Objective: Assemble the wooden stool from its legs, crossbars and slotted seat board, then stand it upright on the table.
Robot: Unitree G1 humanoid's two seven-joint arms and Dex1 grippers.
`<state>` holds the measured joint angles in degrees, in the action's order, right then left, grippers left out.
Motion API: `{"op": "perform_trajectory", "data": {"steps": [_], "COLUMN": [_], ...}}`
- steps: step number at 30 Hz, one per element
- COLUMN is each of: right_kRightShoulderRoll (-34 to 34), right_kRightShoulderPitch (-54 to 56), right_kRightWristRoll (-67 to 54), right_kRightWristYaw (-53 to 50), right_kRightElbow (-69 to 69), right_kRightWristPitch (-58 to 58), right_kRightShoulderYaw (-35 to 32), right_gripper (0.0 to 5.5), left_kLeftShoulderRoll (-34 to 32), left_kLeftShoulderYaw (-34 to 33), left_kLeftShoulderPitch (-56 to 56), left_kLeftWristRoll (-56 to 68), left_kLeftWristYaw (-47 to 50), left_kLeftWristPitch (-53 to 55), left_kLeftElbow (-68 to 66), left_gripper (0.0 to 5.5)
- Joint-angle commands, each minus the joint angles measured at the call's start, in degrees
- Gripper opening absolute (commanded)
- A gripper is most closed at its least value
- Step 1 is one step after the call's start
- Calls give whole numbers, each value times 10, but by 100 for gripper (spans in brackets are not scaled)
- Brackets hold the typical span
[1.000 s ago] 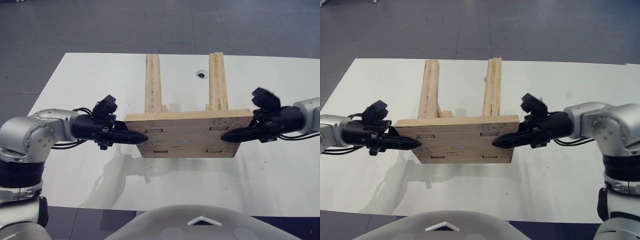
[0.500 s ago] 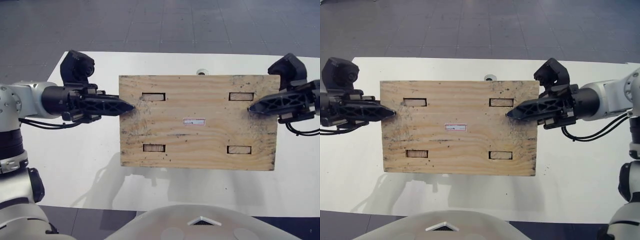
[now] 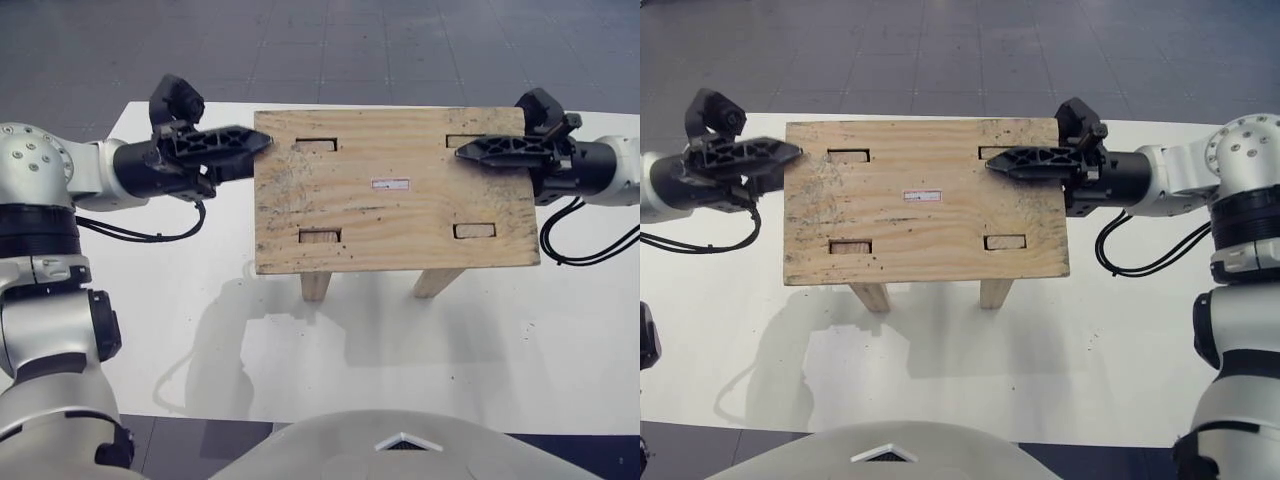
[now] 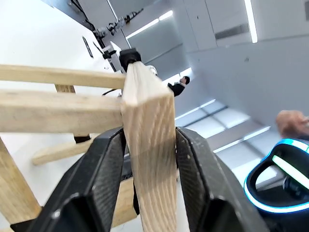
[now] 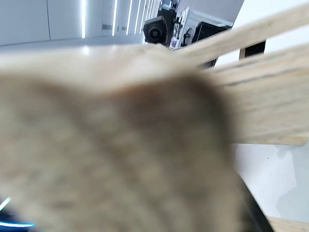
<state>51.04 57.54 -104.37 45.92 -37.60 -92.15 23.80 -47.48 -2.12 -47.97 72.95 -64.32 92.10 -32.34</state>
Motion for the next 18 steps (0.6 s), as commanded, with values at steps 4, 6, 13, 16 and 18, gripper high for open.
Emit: {"op": "perform_trajectory", "data": {"steps": [4, 6, 13, 16, 18], "right_kRightShoulderRoll": [-64, -77, -87, -84, -77], "right_kRightShoulderPitch": [57, 60, 52, 45, 39], "right_kRightWristRoll": [138, 190, 314, 364, 396], "right_kRightWristYaw": [-14, -10, 34, 57, 74], "right_kRightElbow": [-116, -131, -124, -119, -116], "right_kRightWristPitch": [0, -1, -3, -1, 4], "right_kRightShoulderYaw": [-58, -87, -145, -162, -175], "right_gripper": [313, 356, 496, 548, 548], "left_kLeftShoulderRoll": [32, 35, 10, -16, -31], "left_kLeftShoulderYaw": [1, 2, 18, 40, 50], "left_kLeftShoulderPitch": [-51, -46, -43, -58, -71], "left_kLeftWristRoll": [-122, -153, -236, -267, -293], "left_kLeftWristYaw": [15, 10, -43, -103, -135], "left_kLeftWristPitch": [-64, -79, -121, -136, -155], "left_kLeftElbow": [-69, -72, -85, -101, -122], "left_gripper": [245, 284, 390, 390, 390]}}
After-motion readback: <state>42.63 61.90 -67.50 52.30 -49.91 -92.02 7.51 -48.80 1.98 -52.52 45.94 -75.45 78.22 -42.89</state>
